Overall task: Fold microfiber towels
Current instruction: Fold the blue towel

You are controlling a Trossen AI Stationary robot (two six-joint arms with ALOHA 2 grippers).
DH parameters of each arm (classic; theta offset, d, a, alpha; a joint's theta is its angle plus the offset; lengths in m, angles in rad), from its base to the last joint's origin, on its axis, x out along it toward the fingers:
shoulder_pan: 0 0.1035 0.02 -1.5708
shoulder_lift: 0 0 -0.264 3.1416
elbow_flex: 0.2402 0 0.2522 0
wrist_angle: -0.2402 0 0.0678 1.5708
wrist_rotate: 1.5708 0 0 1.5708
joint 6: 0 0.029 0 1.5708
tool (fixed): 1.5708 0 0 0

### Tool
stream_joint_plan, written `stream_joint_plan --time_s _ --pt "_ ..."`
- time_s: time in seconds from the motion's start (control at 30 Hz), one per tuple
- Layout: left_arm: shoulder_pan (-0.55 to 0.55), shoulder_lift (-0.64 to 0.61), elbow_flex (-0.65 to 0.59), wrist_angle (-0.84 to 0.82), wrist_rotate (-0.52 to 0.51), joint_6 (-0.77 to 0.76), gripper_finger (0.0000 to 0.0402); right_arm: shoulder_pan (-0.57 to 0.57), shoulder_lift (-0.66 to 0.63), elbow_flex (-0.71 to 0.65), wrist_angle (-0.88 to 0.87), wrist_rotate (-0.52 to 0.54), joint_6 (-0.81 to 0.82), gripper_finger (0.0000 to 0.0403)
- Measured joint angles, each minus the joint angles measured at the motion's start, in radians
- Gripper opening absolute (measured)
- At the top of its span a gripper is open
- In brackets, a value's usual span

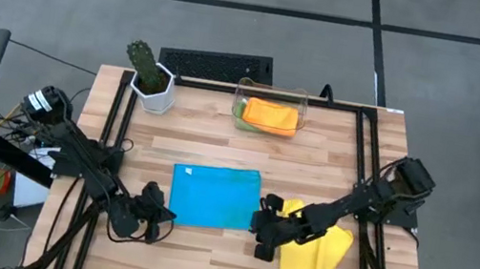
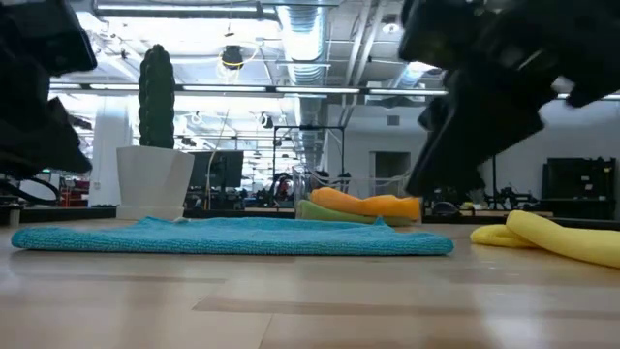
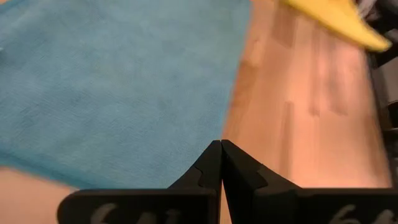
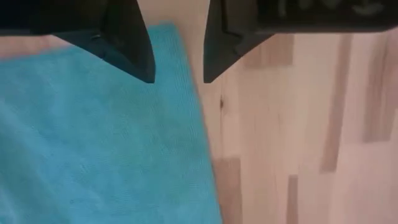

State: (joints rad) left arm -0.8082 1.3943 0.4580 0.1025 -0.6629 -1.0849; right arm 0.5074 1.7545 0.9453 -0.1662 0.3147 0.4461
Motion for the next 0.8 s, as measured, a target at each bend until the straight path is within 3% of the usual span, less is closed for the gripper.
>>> stream_joint_plan --time_s 0.17,0.43,0.67,0.8 --pt "-0.005 0.042 -0.001 -0.012 0.012 -0.036 0.0000 0.002 0.108 0.019 -0.003 -0.002 0.019 0.0169" --pt "-0.007 0.066 0.000 -0.015 0.025 -0.046 0.0000 0.011 0.137 0.025 -0.029 0.005 0.133 0.0158" --pt "0.000 0.039 0.013 0.042 0.022 -0.059 0.0000 0.014 0.127 0.023 -0.046 0.004 0.141 0.0076" --pt "0.007 0.023 0.092 0.154 -0.070 0.071 0.0000 0.014 0.127 0.023 -0.046 0.004 0.166 0.0033"
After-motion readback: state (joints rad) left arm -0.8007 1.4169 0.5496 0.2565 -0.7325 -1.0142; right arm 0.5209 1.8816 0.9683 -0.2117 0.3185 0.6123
